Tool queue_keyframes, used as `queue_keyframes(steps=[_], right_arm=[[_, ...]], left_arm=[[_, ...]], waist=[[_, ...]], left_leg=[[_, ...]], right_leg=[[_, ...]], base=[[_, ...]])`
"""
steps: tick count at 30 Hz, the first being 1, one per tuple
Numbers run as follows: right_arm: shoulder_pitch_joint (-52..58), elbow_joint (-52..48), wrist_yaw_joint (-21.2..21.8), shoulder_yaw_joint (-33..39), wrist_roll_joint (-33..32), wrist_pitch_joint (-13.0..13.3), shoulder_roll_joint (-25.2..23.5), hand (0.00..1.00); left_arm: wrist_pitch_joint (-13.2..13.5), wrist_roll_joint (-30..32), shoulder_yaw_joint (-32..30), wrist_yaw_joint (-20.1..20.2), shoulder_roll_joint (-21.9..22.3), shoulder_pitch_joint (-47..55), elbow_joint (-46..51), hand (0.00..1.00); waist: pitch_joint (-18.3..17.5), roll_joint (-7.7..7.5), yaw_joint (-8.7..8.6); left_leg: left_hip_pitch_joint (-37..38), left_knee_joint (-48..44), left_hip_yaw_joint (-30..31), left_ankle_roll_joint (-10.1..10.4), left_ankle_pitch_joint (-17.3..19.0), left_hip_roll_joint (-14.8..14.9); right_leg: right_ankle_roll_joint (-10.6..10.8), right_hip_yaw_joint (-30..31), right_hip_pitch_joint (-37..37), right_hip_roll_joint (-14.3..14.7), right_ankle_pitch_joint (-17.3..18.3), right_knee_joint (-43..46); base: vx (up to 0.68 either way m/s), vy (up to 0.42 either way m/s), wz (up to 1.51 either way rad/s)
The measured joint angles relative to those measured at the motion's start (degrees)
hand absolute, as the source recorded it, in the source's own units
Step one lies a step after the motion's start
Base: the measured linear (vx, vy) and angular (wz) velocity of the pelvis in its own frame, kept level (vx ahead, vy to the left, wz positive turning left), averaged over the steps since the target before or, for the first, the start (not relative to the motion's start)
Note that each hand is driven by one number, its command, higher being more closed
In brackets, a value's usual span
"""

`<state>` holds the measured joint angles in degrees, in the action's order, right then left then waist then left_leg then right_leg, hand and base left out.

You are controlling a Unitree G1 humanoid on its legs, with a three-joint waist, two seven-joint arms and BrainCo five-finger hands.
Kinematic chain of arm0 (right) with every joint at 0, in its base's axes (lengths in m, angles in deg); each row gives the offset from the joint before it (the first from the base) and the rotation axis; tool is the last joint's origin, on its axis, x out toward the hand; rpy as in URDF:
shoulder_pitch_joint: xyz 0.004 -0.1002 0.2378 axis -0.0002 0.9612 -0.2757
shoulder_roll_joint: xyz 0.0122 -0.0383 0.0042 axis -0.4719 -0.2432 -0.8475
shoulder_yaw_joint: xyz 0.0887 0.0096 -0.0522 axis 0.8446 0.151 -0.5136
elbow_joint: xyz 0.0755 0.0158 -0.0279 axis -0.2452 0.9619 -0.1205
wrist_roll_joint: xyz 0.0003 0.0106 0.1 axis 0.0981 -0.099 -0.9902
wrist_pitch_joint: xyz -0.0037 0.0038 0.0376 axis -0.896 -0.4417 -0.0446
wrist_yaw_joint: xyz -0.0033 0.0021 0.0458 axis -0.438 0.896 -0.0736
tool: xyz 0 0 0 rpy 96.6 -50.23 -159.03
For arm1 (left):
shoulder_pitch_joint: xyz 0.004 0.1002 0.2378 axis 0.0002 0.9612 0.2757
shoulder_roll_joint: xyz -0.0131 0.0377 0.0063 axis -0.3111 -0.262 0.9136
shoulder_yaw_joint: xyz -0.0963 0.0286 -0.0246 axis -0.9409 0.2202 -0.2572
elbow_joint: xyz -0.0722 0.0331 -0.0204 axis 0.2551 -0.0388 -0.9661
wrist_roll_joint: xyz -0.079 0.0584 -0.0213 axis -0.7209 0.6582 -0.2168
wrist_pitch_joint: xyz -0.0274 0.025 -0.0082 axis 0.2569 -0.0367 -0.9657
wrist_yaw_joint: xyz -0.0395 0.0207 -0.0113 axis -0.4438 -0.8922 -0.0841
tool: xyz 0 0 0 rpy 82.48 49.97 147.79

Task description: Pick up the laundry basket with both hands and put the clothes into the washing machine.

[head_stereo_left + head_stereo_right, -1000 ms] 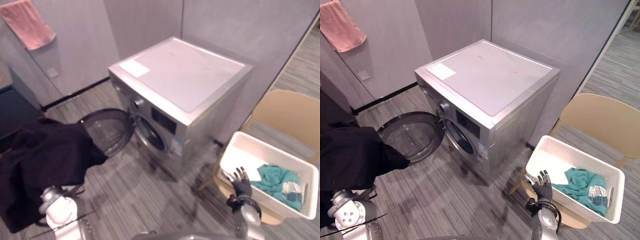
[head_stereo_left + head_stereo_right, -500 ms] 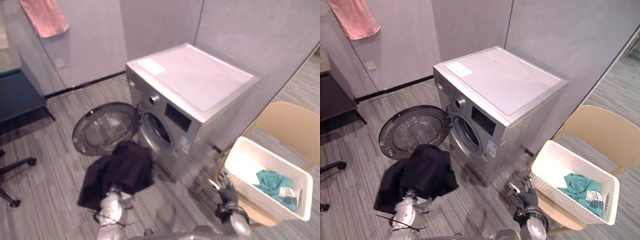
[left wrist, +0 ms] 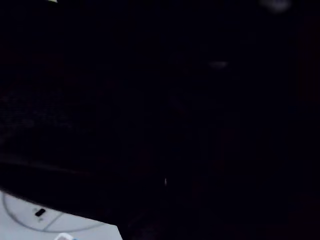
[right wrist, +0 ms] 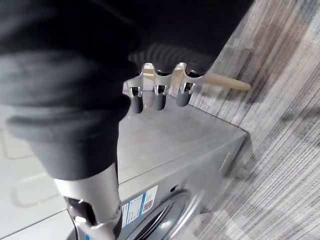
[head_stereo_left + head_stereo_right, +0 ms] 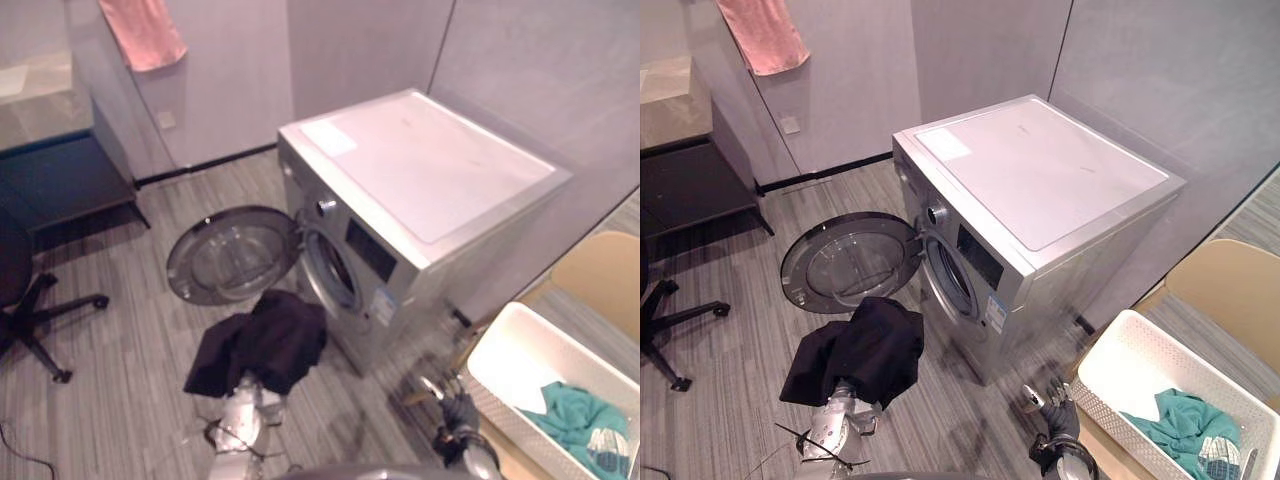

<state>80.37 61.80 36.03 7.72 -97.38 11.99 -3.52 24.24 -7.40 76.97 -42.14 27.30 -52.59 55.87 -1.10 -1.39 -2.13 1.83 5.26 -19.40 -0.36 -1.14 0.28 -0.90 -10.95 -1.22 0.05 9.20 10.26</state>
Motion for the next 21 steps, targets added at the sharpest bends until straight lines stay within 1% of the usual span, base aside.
queue_keyframes(steps=[3,4,5,6,7,8,9,10,11,12,13,14,16,17,18,19,20,21], right_arm=[[-1.3,8.4,0.0,0.5,0.0,-0.1,0.0,0.00],[-2.6,13.1,0.0,1.8,0.0,-0.2,0.1,0.00],[-2.8,15.0,0.0,2.7,0.0,-0.2,0.3,0.00],[-3.3,18.0,0.0,4.6,-0.1,-0.3,0.2,0.00],[-3.7,19.5,-0.3,6.5,0.1,-0.3,0.5,0.00],[-3.4,20.8,-0.6,8.1,0.5,-0.4,1.0,0.00],[-3.4,21.6,-0.8,8.8,0.6,-0.4,1.3,0.00],[-3.4,22.1,-1.3,9.0,0.6,-0.6,1.5,0.00],[-3.4,23.1,-2.0,9.4,1.0,-1.0,2.1,0.00],[-4.2,25.4,-2.5,10.6,1.0,-1.4,2.9,0.00],[-4.8,27.2,-2.7,11.3,1.4,-1.4,3.3,0.00],[-5.9,30.6,-2.7,11.3,3.9,-1.7,4.6,0.00],[-6.8,32.4,-2.9,11.4,6.3,-2.2,5.4,0.00],[-7.5,34.1,-2.9,12.2,7.7,-2.6,5.9,0.00],[-8.3,36.1,-3.6,13.9,8.2,-2.9,6.5,0.00],[-8.7,37.3,-4.3,14.0,8.1,-2.9,7.6,0.00],[-8.8,37.2,-4.5,13.9,8.1,-2.9,8.2,0.00],[-10.0,37.8,-4.9,14.0,7.6,-3.0,8.3,0.00]], left_arm=[[-0.1,1.0,-0.6,0.0,-0.4,-0.3,-4.8,1.00],[-0.5,1.1,-0.8,-0.1,-0.6,-0.3,-7.2,1.00],[-0.7,1.1,-1.1,-0.1,-0.6,-0.3,-8.0,1.00],[-0.9,1.1,-2.1,-0.2,-0.1,-0.3,-8.4,1.00],[-0.9,1.0,-3.1,-0.3,0.2,-0.4,-8.4,1.00],[-0.9,1.0,-3.4,-0.4,0.6,-0.4,-8.4,1.00],[-0.9,0.9,-3.4,-0.4,0.7,-0.5,-8.4,1.00],[-0.9,0.9,-3.6,-0.5,0.8,-0.5,-8.5,1.00],[-0.9,0.9,-4.2,-0.6,0.8,-0.5,-8.9,1.00],[-0.8,0.9,-4.5,-0.8,0.2,-0.6,-9.7,1.00],[-0.8,1.0,-4.4,-1.2,0.2,-0.7,-10.2,1.00],[-0.9,1.0,-4.4,-1.5,0.2,-0.9,-10.5,1.00],[-0.8,1.0,-4.5,-1.6,0.2,-1.0,-10.3,1.00],[-0.8,1.2,-4.4,-1.8,0.1,-1.3,-10.8,1.00],[-0.8,1.1,-4.0,-2.2,0.1,-1.9,-12.0,1.00],[-0.9,1.0,-2.7,-2.8,0.1,-1.9,-12.5,1.00],[-0.9,1.0,-2.0,-2.7,0.0,-1.8,-12.5,1.00],[-0.9,1.0,-0.5,-2.6,-1.4,-2.6,-13.1,1.00]], waist=[[-0.2,0.09,0.17],[0.0,0.50,0.61],[0.0,0.50,0.75],[0.5,0.75,1.11],[1.2,1.19,1.41],[1.7,1.41,1.34],[1.9,1.50,1.64],[2.1,1.44,2.00],[2.2,1.37,2.77],[2.3,1.98,2.49],[2.2,1.83,1.45],[2.1,1.65,0.50],[2.1,1.51,-0.04],[2.1,1.53,-0.24],[2.2,1.75,0.05],[2.4,2.78,0.62],[2.2,3.83,0.80],[1.4,3.88,0.10]], left_leg=[[0.8,-0.1,-0.5,0.4,-0.3,0.2],[0.5,-1.0,-0.8,0.4,-0.3,0.3],[-0.2,-2.5,-0.9,0.6,0.1,0.4],[-3.2,-8.9,-1.3,1.1,2.6,1.4],[-7.2,-17.7,-1.4,2.9,6.0,3.2],[-11.3,-28.0,-2.4,3.4,10.1,6.0],[-12.9,-33.6,-4.3,1.4,11.7,8.1],[-13.9,-38.1,-5.9,0.0,12.6,10.4],[-15.1,-42.4,-5.6,-0.9,13.1,13.5],[-15.6,-41.7,-2.2,-1.0,13.1,15.4],[-16.5,-39.9,1.2,-1.0,13.1,16.1],[-18.0,-36.4,7.0,-0.5,12.8,18.0],[-19.4,-33.2,11.6,0.8,11.9,19.5],[-19.7,-29.9,15.3,2.0,10.8,19.8],[-18.1,-26.1,18.3,4.5,9.2,19.8],[-15.3,-23.5,18.1,6.7,7.9,19.6],[-13.8,-22.1,17.3,7.5,7.3,19.4],[-13.1,-22.0,15.6,10.1,8.9,17.6]], right_leg=[[-0.3,0.0,-0.7,0.1,-0.5,0.1],[-0.3,0.0,-0.6,0.1,-0.6,0.7],[-0.2,-0.1,-0.6,-0.2,-0.9,0.7],[0.1,-0.3,-0.5,-0.4,-1.3,1.0],[0.1,-1.7,-0.6,-0.7,-1.3,1.8],[-0.4,-3.4,-0.9,-1.0,-1.0,1.7],[-1.5,-4.1,-1.2,-1.2,-0.2,1.6],[-2.1,-4.9,-1.8,-1.6,0.8,1.3],[-1.3,-5.1,-2.2,-2.8,3.3,1.1],[-0.5,-5.5,-2.1,-3.8,3.6,1.8],[0.3,-6.2,-1.8,-5.0,3.9,2.1],[1.9,-6.1,0.0,-6.6,4.5,3.4],[3.2,-4.7,1.8,-7.4,4.6,4.4],[4.6,-3.8,2.9,-8.4,4.2,4.8],[6.6,-2.8,3.6,-9.8,4.0,5.4],[9.1,-1.0,3.4,-11.1,3.7,5.4],[10.0,-0.3,3.3,-11.4,3.3,5.2],[13.2,0.5,2.9,-13.7,2.3,4.3]], base=[[-0.02,-0.017,-0.01],[-0.06,-0.016,0.02],[-0.10,-0.023,0.17],[-0.11,-0.030,0.33],[-0.17,-0.035,0.51],[-0.15,-0.024,0.43],[-0.15,-0.010,0.28],[-0.15,0.022,-0.04],[-0.17,0.085,-0.03],[-0.16,0.196,0.13],[-0.09,0.297,0.45],[-0.05,0.303,0.41],[0.04,0.363,0.17],[0.10,0.412,-0.03],[0.14,0.504,-0.27],[0.12,0.479,-0.44],[0.19,0.785,-0.41],[0.17,0.633,-0.09]])
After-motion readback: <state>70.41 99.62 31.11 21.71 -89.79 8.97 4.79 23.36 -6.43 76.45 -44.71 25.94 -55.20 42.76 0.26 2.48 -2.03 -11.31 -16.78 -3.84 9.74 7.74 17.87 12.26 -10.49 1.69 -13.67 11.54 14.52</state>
